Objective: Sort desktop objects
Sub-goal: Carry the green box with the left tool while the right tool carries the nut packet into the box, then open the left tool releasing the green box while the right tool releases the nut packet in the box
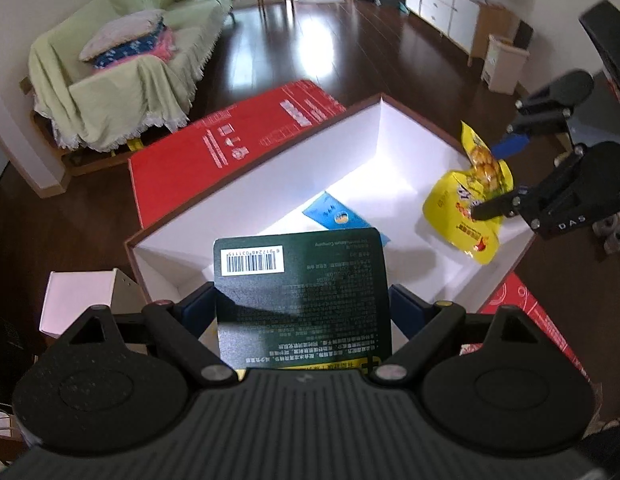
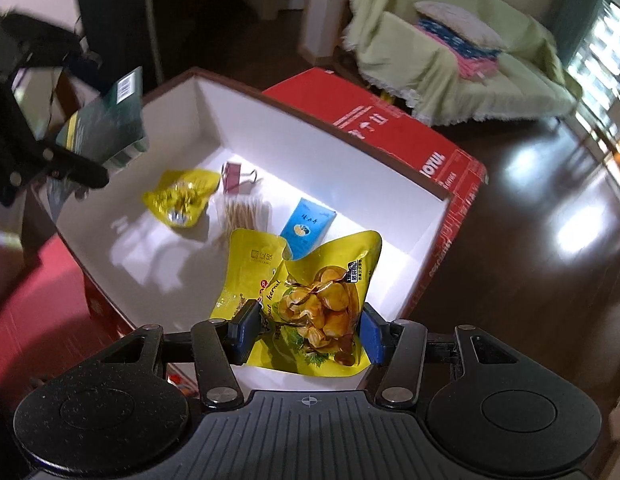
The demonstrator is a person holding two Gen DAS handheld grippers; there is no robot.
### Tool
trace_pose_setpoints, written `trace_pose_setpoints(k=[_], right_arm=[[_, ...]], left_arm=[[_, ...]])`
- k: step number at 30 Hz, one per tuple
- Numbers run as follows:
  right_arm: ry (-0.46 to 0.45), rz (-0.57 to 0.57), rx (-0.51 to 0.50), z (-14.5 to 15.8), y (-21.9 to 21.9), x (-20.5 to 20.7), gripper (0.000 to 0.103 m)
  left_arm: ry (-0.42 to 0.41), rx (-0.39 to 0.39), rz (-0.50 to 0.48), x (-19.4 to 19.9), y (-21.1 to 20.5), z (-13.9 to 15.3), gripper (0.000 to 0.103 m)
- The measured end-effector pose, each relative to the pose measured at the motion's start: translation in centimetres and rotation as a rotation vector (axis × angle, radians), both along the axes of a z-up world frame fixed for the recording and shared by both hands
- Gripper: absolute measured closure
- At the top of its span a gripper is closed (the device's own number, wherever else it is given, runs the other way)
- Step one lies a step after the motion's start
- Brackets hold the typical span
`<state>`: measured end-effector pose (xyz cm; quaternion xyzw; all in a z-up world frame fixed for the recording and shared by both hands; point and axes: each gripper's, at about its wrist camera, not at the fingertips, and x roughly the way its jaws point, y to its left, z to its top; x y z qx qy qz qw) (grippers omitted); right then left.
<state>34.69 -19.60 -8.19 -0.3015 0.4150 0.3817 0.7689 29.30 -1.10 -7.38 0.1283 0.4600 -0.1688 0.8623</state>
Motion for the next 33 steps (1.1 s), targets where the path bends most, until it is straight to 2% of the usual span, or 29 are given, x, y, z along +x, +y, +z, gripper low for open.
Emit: trace_pose_setpoints(k=[7,11,20,25,27,33], right_arm=[[-0.034,0.188,-0.138,-3.1,1.7,0.6,0.052],[-0.016,0.264,-0.180,-4.9,2.1,0.8,0.052],[0.013,0.367,-0.251,-7.8,3.5,1.9,0.052],[0.077,0.401,-0.309,-9.1,4.3,2.8,0.051],[0.098,0.399,-0.335,-9.5,4.7,3.2,0.032],[0.140,0.388,-0.296,-9.0,5.0,3.3,0.032]], left_arm=[[0.088,0.033,-0.096,2.2,-0.7,-2.8,0.015],[0.137,0.059,-0.152,3.3,-0.9,-4.7,0.015],[0.235,0.144,-0.186,5.8,-2.3,-9.2,0.015],[0.290,0.143,-0.218,6.5,-3.3,-10.7,0.015],[0.316,0.137,-0.231,6.6,-3.7,-11.1,0.015],[0.360,0.122,-0.229,6.9,-3.9,-12.6,0.014]])
